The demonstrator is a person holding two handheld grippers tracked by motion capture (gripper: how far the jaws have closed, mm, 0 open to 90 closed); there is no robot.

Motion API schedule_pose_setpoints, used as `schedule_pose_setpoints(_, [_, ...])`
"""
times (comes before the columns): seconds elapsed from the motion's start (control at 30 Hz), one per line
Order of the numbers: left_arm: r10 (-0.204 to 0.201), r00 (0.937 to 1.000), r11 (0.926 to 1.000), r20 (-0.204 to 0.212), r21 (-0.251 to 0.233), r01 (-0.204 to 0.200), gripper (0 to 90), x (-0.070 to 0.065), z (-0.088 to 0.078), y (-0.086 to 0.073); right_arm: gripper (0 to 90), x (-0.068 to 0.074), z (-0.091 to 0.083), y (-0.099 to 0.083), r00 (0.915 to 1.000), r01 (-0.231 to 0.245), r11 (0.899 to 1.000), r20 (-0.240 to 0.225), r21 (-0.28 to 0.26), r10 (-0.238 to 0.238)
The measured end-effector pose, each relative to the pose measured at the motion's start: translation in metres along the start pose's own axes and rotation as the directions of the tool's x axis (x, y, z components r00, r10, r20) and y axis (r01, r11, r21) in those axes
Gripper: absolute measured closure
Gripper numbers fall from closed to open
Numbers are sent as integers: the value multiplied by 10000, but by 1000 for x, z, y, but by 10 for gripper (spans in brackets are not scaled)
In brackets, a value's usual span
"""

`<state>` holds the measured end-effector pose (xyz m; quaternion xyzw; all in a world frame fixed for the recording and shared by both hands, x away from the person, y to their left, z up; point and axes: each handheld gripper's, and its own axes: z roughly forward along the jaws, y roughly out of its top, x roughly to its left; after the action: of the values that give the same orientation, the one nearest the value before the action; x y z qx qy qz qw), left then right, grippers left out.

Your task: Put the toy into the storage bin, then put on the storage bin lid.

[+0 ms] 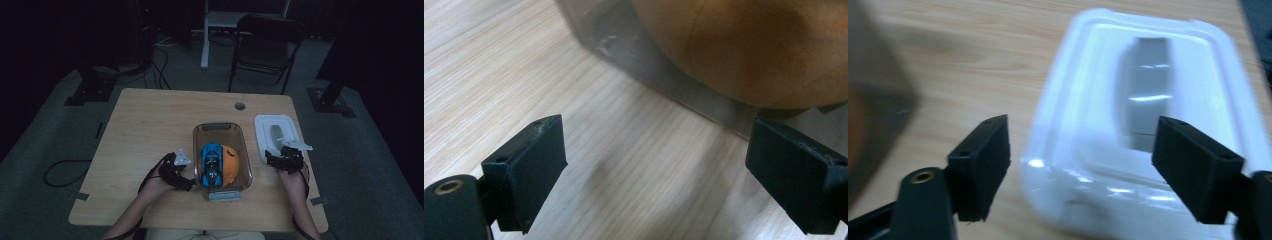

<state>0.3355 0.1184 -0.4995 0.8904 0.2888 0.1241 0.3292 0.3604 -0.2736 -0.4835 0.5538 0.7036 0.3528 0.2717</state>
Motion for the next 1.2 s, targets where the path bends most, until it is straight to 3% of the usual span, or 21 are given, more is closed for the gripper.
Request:
schedule_pose_setpoints(0.13, [257, 9993, 9997, 276, -69, -255, 91, -8, 5, 3, 247, -15, 12, 8, 9990, -442, 9990, 64, 41, 441])
schedule_pose_setpoints(0.43, [412, 9968, 9987, 682, -341, -389, 90, -12, 11, 2, 284, -30, 46, 17, 9967, -725, 9948, 420, 720, 696])
schedule_pose_setpoints(0.7, [399, 9975, 9984, 589, -434, -373, 91, -8, 12, -2, 367, -39, 66, 19, 9938, -1034, 9861, 545, 1302, 970])
schedule_pose_setpoints(0.83, [395, 9976, 9984, 577, -434, -370, 91, -8, 10, -3, 457, -41, 66, 19, 9914, -1257, 9847, 530, 1210, 1200])
schedule_pose_setpoints(0.97, [293, 9980, 9983, 553, -516, -265, 90, -7, 8, -2, 651, -43, 65, 21, 9909, -1335, 9828, 353, 1278, 1300])
schedule_pose_setpoints(1.2, [235, 9980, 9983, 581, -541, -203, 91, -6, 10, -1, 673, -42, 53, 21, 9912, -1321, 9844, 182, 1164, 1309])
